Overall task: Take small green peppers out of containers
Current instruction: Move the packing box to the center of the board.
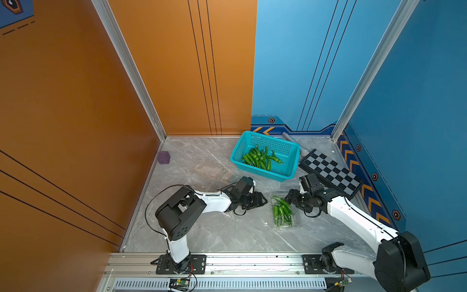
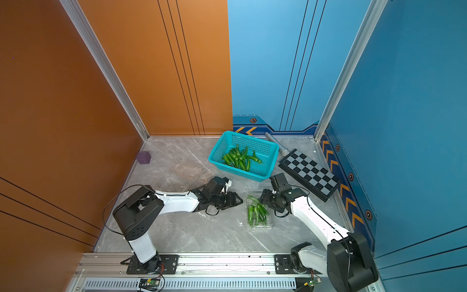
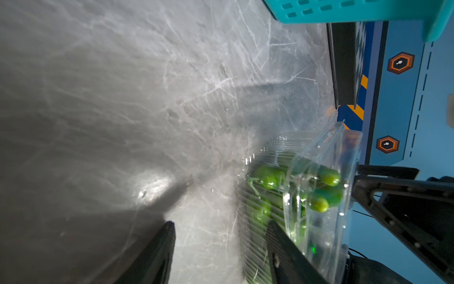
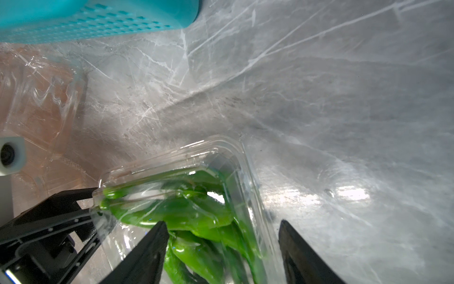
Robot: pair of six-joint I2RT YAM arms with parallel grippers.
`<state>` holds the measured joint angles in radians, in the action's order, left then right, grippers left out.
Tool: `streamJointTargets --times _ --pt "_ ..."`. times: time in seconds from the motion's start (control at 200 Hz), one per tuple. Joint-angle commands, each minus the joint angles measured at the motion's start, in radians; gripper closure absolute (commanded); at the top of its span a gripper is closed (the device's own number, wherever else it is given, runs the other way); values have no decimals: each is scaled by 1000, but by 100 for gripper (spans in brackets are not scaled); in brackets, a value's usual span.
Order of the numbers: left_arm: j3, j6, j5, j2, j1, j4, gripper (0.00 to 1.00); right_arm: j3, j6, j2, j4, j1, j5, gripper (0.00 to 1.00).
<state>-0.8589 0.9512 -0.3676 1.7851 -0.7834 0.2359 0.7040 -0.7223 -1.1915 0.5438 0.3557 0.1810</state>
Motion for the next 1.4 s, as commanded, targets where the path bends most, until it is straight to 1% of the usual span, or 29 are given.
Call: streamJointTargets --times 0.0,0.2,0.325,0.445,0.891,1.136,1.396 --pt "-26 -2 -13 13 1 8 39 16 20 -12 -16 8 10 28" --pt "-25 3 -8 -8 -1 9 39 11 20 -15 -22 8 12 28" --pt "-38 3 -17 11 -3 10 39 13 21 -16 -24 6 14 28" --pt "-22 20 -26 6 -5 47 40 15 20 -20 -29 6 14 28" --pt "12 23 -29 -43 -4 45 40 12 15 -14 -41 6 23 28" --pt "41 23 -25 -80 12 45 40 9 15 -17 -42 5 29 28" --pt "44 18 -32 -84 19 45 41 9 15 -17 -44 3 35 27"
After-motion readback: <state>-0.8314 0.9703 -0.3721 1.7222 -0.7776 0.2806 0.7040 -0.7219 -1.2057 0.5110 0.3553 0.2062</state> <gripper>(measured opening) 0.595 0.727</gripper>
